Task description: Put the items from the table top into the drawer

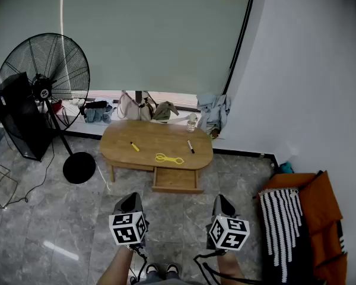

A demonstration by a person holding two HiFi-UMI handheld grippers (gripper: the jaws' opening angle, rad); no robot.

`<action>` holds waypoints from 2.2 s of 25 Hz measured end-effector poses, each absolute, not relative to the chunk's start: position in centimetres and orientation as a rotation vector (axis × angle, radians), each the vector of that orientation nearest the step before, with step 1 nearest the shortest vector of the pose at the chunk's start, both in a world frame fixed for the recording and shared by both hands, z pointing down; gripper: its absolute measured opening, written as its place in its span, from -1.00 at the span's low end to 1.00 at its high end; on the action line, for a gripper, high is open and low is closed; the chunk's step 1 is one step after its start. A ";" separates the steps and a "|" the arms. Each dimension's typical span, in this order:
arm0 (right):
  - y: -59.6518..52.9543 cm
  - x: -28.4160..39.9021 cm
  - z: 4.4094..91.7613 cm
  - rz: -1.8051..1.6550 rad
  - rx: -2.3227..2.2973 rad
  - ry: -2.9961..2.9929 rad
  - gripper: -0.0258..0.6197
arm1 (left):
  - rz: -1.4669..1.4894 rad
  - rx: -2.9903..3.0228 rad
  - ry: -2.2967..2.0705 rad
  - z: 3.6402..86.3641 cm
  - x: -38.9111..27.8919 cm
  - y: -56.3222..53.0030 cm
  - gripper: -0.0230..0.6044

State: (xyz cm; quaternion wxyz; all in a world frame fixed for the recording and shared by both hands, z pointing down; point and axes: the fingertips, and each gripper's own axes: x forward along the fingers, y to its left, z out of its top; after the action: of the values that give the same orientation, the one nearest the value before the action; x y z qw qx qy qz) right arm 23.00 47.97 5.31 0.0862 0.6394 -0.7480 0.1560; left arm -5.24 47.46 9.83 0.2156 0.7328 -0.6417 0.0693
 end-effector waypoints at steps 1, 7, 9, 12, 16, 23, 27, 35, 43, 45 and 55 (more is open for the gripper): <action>48.0 22.7 5.3 0.462 1.908 -2.236 -0.91 | 0.195 2.037 -1.778 9.9 -5.4 47.4 -0.95; 47.9 21.0 5.2 0.495 1.948 -2.271 -0.91 | 0.216 2.076 -1.773 9.9 -6.6 47.2 -0.95; 48.1 20.7 5.3 0.500 1.959 -2.256 -0.91 | 0.224 2.082 -1.763 10.1 -7.1 47.3 -0.95; 48.4 20.2 5.4 0.504 1.976 -2.230 -0.91 | 0.233 2.085 -1.748 10.4 -7.9 47.3 -0.95; 48.8 20.3 6.3 0.535 1.993 -2.195 -0.91 | 0.237 2.086 -1.730 10.9 -8.4 46.9 -0.95; 47.1 21.0 7.3 0.559 2.015 -2.161 -0.91 | 0.254 2.098 -1.697 11.9 -7.8 44.8 -0.95; 44.7 21.2 8.0 0.567 2.013 -2.162 -0.91 | 0.266 2.096 -1.694 12.7 -7.6 42.9 -0.95; 35.3 22.3 7.6 0.574 2.028 -2.195 -0.91 | 0.291 2.089 -1.721 12.6 -7.2 34.5 -0.95; 24.0 24.8 7.4 0.601 2.011 -2.228 -0.91 | 0.294 2.077 -1.763 11.7 -5.3 24.4 -0.95; 21.5 25.5 7.6 0.610 2.000 -2.232 -0.91 | 0.289 2.064 -1.770 11.8 -4.8 22.1 -0.95; 12.0 26.4 9.4 0.659 1.901 -2.263 -0.91 | 0.323 2.000 -1.828 12.7 -3.4 15.1 -0.95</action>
State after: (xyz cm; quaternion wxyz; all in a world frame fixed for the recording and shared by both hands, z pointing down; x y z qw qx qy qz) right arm 26.36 11.97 9.35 0.0568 0.6269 -0.7460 0.2171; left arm -3.44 15.14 12.71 0.2050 0.7174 -0.6557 0.1157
